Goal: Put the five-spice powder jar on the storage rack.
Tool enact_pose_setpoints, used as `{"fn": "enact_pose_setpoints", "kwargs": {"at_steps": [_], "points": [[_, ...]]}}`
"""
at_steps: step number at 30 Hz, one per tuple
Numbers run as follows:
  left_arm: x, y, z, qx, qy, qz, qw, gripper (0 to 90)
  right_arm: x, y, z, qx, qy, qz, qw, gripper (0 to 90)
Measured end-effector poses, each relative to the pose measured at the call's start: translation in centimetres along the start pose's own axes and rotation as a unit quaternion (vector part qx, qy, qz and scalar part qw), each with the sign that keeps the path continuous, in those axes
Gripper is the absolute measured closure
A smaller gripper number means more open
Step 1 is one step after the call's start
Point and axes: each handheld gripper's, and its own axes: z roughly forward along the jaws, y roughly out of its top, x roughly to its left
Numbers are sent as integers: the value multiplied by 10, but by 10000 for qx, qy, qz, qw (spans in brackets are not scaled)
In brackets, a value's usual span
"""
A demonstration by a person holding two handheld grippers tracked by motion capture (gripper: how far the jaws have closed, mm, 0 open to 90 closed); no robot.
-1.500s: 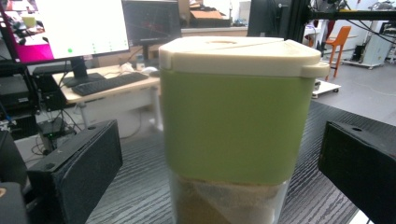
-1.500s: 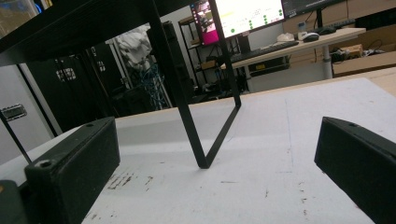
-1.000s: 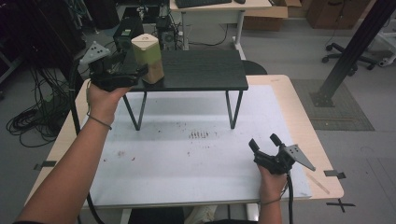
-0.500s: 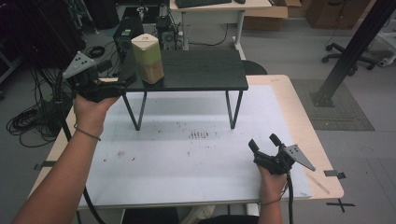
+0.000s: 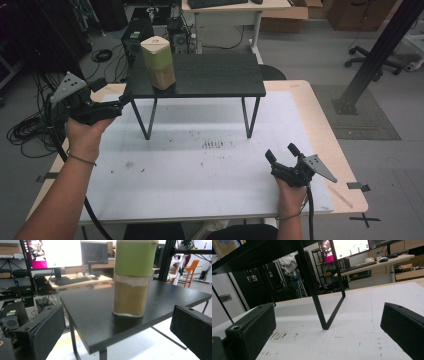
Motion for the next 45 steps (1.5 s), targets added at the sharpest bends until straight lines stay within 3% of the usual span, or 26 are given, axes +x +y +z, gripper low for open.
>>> {"fn": "enact_pose_setpoints", "kwargs": {"at_steps": [16, 27, 33, 41, 45], "points": [[0, -36, -16, 18, 95, -92, 9999, 3, 1, 0, 1, 77, 94, -46, 9999, 0], [0, -59, -29, -189, 72, -65, 9998, 4, 2, 0, 2, 119, 128, -71, 9998, 0], [2, -74, -32, -132, 122, -70, 9998, 4, 2, 0, 3, 138, 127, -91, 9998, 0], [3, -98, -32, -209, 30, -106, 9997, 4, 2, 0, 3, 141, 118, -91, 9998, 0], [4, -103, -32, -198, 40, -134, 9997, 4, 3, 0, 3, 149, 112, -100, 9998, 0]]}}
